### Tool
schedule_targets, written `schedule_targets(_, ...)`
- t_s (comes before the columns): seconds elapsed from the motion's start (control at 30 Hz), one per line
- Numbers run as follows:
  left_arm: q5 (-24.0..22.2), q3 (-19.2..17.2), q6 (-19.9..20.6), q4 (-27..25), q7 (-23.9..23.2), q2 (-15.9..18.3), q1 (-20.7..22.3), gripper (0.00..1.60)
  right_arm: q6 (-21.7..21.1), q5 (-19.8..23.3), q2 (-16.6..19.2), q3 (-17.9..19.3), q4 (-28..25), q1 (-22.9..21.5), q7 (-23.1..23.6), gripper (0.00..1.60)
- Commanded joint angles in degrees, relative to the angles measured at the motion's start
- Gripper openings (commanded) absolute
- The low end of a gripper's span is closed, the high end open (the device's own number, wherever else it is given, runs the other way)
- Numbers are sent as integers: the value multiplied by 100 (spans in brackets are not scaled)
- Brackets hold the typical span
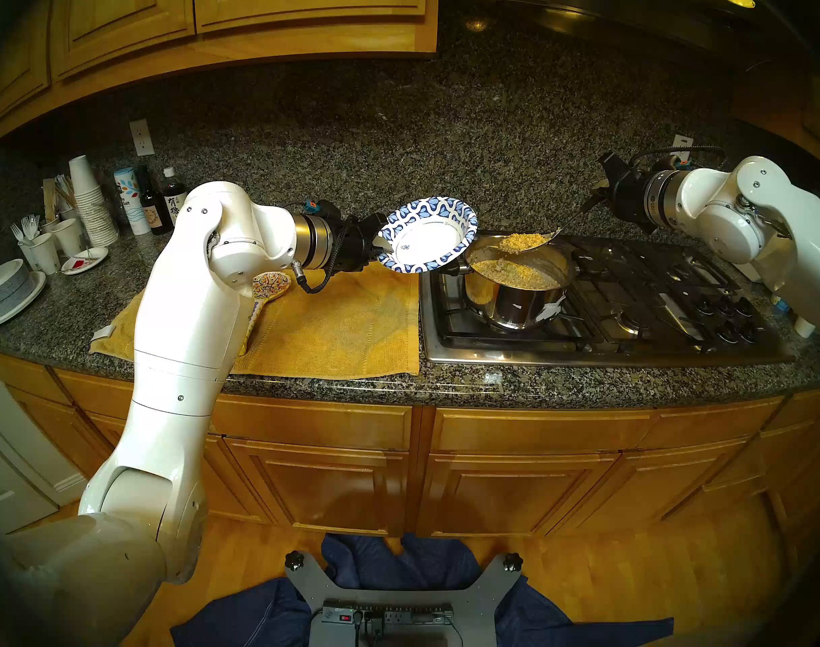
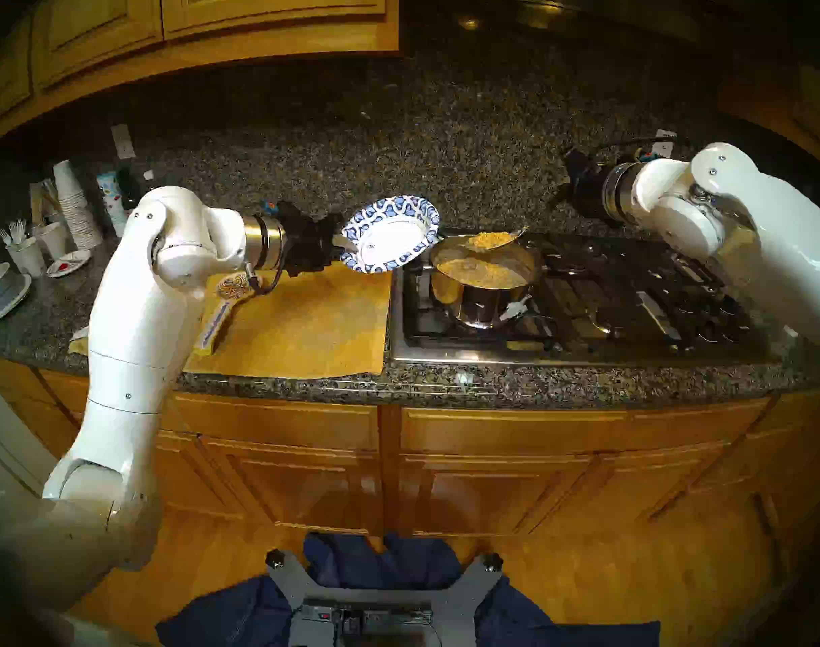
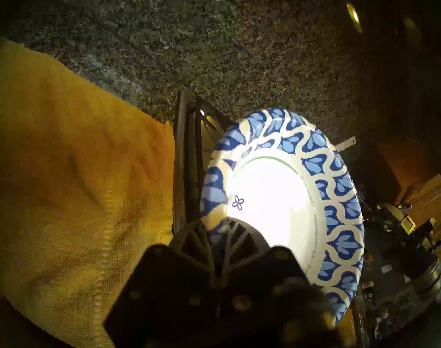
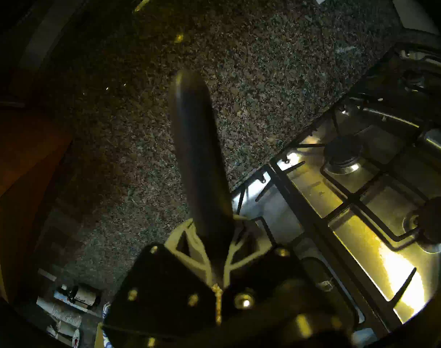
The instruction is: Scoop oatmeal into bowl
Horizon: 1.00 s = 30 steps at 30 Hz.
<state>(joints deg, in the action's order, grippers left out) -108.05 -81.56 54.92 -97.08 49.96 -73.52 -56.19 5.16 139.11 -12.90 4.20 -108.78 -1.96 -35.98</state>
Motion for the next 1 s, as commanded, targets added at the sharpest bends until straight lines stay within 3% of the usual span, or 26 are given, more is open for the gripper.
schedule_targets(0.0, -276, 83, 8, 21, 592, 135, 464, 0, 40, -39, -10, 221, -13, -237, 70, 0)
schedule_targets(0.97, -1338, 798, -178, 308, 706, 862, 928, 0, 41, -40, -10, 223, -13, -241, 73, 0)
